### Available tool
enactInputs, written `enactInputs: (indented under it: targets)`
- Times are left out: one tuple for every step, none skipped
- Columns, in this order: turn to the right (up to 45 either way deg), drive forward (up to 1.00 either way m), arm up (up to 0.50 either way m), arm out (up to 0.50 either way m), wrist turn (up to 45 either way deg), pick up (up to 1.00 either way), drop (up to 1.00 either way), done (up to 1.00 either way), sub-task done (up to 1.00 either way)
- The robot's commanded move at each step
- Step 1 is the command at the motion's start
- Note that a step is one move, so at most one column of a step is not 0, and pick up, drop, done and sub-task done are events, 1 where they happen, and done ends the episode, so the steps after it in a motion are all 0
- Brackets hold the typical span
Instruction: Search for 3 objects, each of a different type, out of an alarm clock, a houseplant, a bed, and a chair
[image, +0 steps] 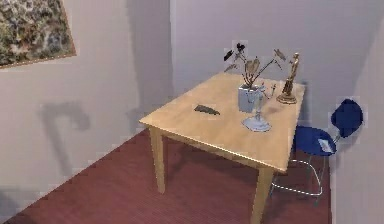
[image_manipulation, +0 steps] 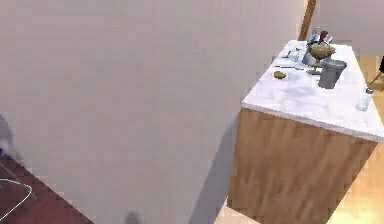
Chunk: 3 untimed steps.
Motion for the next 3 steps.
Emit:
enactInputs:
  targets:
    - [15.0, 0.00, 0.00, 0.00, 0.0, 0.00, 0.00, 0.00, 0.00]
    - [0.0, 0.40, 0.00, 0.00, 0.0, 0.00, 0.00, 0.00, 0.00]
    - [0.0, 0.00, 0.00, 0.00, 0.0, 0.00, 0.00, 0.00, 1.00]
